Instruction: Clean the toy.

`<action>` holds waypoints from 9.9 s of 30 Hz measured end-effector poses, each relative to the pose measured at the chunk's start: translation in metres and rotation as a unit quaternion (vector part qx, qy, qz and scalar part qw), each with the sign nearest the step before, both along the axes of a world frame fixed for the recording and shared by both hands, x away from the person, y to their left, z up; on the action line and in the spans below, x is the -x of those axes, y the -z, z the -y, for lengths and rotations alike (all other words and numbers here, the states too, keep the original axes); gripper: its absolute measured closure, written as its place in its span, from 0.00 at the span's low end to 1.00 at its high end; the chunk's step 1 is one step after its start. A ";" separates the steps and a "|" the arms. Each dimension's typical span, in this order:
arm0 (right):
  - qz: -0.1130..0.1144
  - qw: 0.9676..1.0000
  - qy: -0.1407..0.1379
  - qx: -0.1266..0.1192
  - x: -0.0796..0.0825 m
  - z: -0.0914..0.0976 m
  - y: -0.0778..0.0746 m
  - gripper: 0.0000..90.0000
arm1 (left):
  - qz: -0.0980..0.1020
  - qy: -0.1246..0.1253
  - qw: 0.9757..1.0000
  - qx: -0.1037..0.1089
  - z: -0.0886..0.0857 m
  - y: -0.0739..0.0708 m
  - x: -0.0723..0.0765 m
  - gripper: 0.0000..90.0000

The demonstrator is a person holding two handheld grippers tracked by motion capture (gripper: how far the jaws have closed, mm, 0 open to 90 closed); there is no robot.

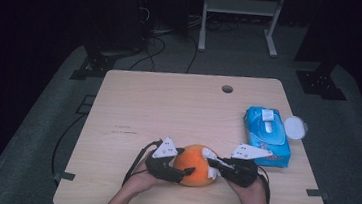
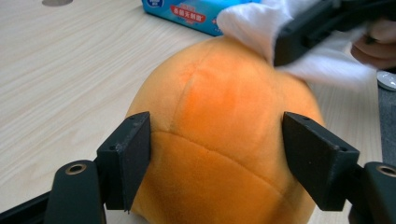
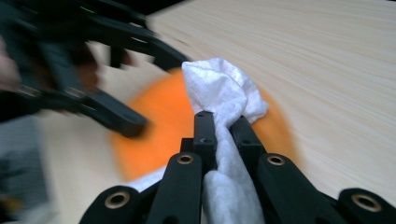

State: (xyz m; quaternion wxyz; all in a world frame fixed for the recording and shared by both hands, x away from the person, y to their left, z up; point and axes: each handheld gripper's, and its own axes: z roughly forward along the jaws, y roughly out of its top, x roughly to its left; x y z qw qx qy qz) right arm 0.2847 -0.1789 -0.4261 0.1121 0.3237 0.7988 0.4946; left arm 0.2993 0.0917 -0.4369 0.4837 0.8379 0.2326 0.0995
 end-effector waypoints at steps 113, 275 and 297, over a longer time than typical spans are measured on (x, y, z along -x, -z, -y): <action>-0.020 0.999 -0.012 -0.049 -0.004 -0.004 0.001 0.91 | 0.004 0.063 0.998 -0.031 -0.001 -0.004 0.014 0.23; -0.039 0.999 0.015 -0.034 -0.005 0.021 -0.017 0.91 | -0.010 -0.024 0.999 0.041 0.045 0.001 0.013 0.11; -0.055 0.998 0.007 -0.040 -0.004 0.012 -0.007 0.90 | 0.009 -0.010 1.000 -0.022 0.046 0.008 0.012 0.26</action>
